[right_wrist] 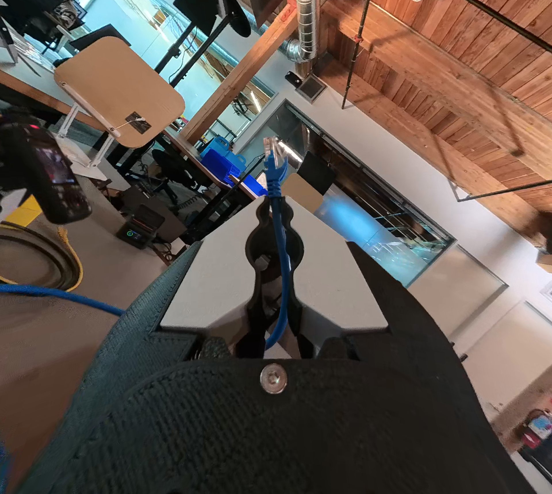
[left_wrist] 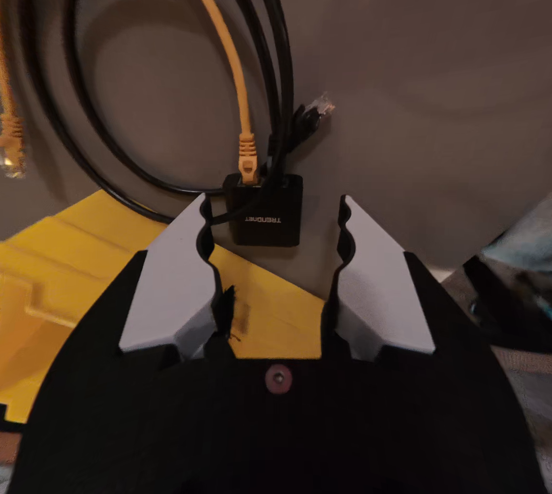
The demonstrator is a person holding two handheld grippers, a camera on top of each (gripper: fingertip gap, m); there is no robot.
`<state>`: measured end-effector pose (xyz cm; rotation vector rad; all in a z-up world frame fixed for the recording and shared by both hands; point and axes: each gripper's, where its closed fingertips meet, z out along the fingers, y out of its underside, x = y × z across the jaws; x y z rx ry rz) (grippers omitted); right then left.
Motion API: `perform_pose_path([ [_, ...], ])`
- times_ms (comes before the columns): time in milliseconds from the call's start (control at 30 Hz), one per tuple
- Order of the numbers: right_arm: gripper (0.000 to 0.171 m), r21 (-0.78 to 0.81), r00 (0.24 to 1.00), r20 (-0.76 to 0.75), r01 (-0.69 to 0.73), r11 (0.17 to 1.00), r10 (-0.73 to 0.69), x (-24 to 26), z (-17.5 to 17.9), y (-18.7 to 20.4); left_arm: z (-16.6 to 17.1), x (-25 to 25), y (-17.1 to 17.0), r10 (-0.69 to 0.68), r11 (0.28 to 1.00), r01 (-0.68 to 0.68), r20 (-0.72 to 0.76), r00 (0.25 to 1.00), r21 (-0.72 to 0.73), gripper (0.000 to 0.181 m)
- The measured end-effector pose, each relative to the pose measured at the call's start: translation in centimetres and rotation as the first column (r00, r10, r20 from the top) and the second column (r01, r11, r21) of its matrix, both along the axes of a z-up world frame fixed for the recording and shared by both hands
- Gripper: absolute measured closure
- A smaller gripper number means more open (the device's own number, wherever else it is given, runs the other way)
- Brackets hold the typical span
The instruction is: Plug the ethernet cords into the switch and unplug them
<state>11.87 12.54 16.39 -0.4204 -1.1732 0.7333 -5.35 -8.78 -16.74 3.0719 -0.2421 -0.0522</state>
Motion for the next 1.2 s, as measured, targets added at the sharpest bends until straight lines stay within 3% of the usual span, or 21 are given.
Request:
perform_pose_path([
  [133,0.166,0.02,1.0,0.031,-0.004,1.0,0.004,-0.8,-0.9,-0.4,-1.8,-1.0,-2.1,-0.038,0.974,0.033,-0.02,0.999,-0.224,0.11],
  [167,0.166,0.025,0.999,0.038,-0.003,1.0,0.003,-1.0,-1.0,-0.5,-2.1,-1.2,-2.2,-0.022,0.969,0.014,-0.029,0.999,-0.248,0.122],
  [200,0.166,0.03,0.999,0.043,-0.002,1.0,0.001,-1.1,-1.2,-0.6,-2.3,-1.1,-2.3,0.004,0.966,-0.009,-0.021,1.0,-0.258,0.122],
  [333,0.166,0.043,0.998,0.061,0.004,0.999,-0.006,-1.6,-1.7,-0.7,-2.4,-0.4,-1.0,0.301,0.939,-0.3,-0.021,0.954,-0.168,0.122],
  [400,0.166,0.043,0.998,0.067,0.004,0.999,-0.007,-1.8,-1.9,-0.6,-2.5,0.1,0.3,0.519,0.852,-0.517,0.014,0.854,-0.08,0.122],
  [467,0.167,0.044,0.997,0.074,0.005,0.999,-0.008,-2.0,-2.1,-0.6,-2.2,0.6,2.5,0.651,0.753,-0.658,0.119,0.749,0.021,0.123],
  [533,0.166,0.047,0.997,0.081,0.009,0.999,-0.012,-2.1,-2.3,-0.5,-1.7,1.9,4.4,0.709,0.664,-0.746,0.276,0.648,0.047,0.119],
  [600,0.166,0.049,0.996,0.087,0.008,0.999,-0.013,-2.2,-2.5,-0.5,-0.6,3.7,6.3,0.722,0.578,-0.816,0.47,0.508,-0.007,0.095],
  [633,0.166,0.049,0.996,0.089,0.008,0.999,-0.012,-2.3,-2.5,-0.5,0.1,4.5,6.8,0.699,0.58,-0.814,0.536,0.474,-0.036,0.088],
  [700,0.166,0.048,0.995,0.094,0.008,0.999,-0.013,-2.4,-2.7,-0.5,1.2,5.1,7.4,0.613,0.645,-0.764,0.596,0.519,0.002,0.081],
  [767,0.166,0.047,0.995,0.098,0.007,0.999,-0.012,-2.5,-2.8,-0.4,2.0,4.7,7.4,0.462,0.762,-0.632,0.566,0.682,0.14,0.085],
  [833,0.166,0.043,0.995,0.103,0.005,0.999,-0.01,-2.6,-2.9,-0.3,2.6,4.9,6.7,0.233,0.889,-0.38,0.462,0.856,0.255,0.09],
  [900,0.166,0.04,0.994,0.109,0.005,0.999,-0.01,-2.7,-3.0,-0.2,2.9,5.6,6.0,-0.005,0.946,-0.109,0.349,0.937,0.305,0.095],
  [1033,0.166,0.039,0.992,0.122,0.005,0.999,-0.009,-2.9,-3.4,-0.1,2.0,5.0,4.6,-0.391,0.908,0.367,0.097,0.915,0.203,0.097],
  [1200,0.166,0.054,0.991,0.135,0.005,0.999,-0.012,-3.1,-3.8,-0.1,0.3,2.3,4.2,-0.506,0.863,0.505,0.021,0.863,0.03,0.088],
])
